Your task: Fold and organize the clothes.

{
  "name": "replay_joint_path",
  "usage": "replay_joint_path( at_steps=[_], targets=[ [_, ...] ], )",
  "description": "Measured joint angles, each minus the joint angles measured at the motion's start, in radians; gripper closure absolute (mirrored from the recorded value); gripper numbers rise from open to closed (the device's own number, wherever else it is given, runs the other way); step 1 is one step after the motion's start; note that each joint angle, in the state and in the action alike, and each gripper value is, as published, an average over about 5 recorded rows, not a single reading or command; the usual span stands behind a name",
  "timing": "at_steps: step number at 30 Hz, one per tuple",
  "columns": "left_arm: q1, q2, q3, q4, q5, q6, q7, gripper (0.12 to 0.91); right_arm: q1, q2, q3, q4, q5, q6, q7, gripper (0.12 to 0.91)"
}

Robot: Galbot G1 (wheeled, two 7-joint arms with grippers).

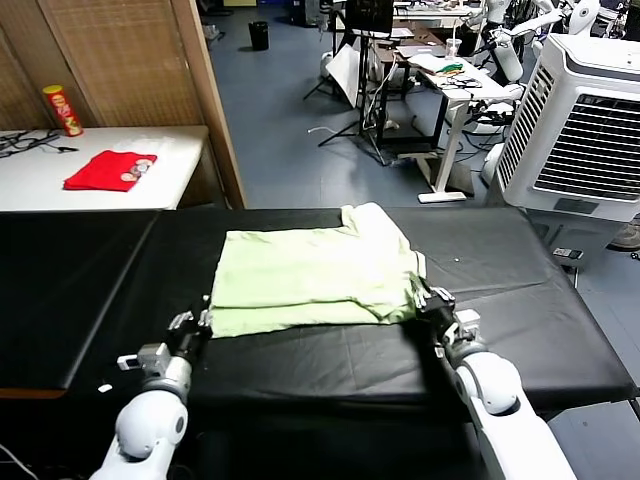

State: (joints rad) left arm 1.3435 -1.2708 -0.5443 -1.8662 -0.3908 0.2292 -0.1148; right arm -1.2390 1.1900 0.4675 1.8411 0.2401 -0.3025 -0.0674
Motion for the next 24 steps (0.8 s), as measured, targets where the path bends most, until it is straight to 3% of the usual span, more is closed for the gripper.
replay_joint_path(
  at_steps=[3,5,10,13,16,19,24],
  targets=[
    [0.029,0.012,-0.001,-0.024,-0.02,0.007,0.003,0.279,-0.054,-0.002,0.018,0.045,-0.008,0.001,-0.001,0.235],
    [0.052,0.021,-0.001,-0.041,-0.037,0.012,0.008,0.243,-0.085,-0.002,0.026,0.064,-0.015,0.001,-0.002,0.255],
    [0.089,0.033,-0.003,-0.054,-0.067,0.02,0.022,0.232,-0.128,0.005,0.03,0.072,-0.027,0.002,-0.001,0.381],
    [0.095,0.033,-0.003,-0.047,-0.079,0.028,0.026,0.242,-0.133,0.011,0.027,0.065,-0.029,0.004,0.0,0.516],
    [0.098,0.033,-0.003,-0.038,-0.084,0.031,0.029,0.325,-0.13,0.013,0.022,0.054,-0.03,0.008,0.0,0.683],
    [0.096,0.032,-0.002,-0.029,-0.088,0.034,0.03,0.483,-0.121,0.012,0.016,0.045,-0.031,0.008,0.0,0.822],
    [0.094,0.035,0.003,-0.02,-0.078,0.04,0.03,0.768,-0.119,0.002,0.01,0.051,-0.025,-0.008,0.007,0.899]
  ],
)
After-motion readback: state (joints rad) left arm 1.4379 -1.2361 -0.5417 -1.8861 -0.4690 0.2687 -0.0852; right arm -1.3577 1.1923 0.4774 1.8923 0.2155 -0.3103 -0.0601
